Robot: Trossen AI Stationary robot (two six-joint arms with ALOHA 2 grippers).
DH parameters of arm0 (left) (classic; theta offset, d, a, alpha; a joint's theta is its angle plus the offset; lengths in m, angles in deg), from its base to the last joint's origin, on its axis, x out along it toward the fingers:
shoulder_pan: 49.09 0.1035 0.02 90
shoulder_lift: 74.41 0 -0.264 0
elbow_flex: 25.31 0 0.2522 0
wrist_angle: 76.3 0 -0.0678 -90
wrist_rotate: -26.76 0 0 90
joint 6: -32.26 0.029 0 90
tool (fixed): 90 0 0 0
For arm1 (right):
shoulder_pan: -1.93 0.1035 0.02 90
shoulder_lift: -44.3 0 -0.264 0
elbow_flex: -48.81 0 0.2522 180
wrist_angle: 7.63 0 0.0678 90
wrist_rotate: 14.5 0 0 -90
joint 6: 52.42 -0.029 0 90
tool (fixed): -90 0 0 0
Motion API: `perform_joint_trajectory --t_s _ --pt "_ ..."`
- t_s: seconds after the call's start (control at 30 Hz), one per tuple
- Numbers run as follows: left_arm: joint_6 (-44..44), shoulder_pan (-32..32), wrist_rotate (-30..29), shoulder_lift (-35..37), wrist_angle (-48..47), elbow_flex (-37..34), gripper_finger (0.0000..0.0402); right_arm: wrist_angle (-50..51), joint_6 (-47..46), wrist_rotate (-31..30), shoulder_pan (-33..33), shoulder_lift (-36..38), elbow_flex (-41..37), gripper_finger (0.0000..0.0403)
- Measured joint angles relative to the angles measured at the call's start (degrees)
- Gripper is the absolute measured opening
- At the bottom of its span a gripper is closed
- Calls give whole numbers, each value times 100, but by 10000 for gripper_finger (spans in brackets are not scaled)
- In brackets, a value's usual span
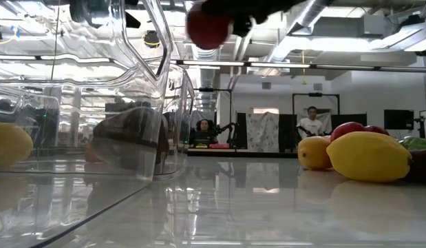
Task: Sort produce into baskets
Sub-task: Put the tomato into the top transparent bin, then put the top yellow lemon into the top transparent bin
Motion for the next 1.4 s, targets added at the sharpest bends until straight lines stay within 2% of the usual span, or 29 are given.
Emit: perform_joint_trajectory --t_s 0.07,0.2,0.33,0.43,0.53,0.67,0.83,0.93,1.23,1.4 --pt "10 0 -80 -2 58 0 368 -214 -12 226 44 -339 244 330" --pt "22 2 -146 -2 113 2 368 22 31 620 46 -1136 898 355" --pt "-6 -8 -140 -2 118 2 368 1447 117 714 -41 -1655 1793 392" --pt "-15 -9 -141 -2 61 2 368 2687 108 684 -124 -1742 2383 387" --pt "-22 -9 -141 -2 29 2 368 3417 -51 401 -148 -1612 2496 377" --pt "-143 -9 -139 -1 -53 2 368 4156 -372 -174 -51 -1081 2070 374" --pt "-164 -9 -140 -2 -92 2 368 4224 -1381 -298 67 -533 744 374" --pt "-164 -9 -141 -2 -72 2 368 4364 -1746 -710 124 -327 50 374" --pt "-190 -9 -126 -2 -63 2 368 4221 -1485 -893 121 -102 -918 374" --pt "-164 -9 -125 -2 -101 2 368 3738 -1073 -1011 47 -128 -1376 367"
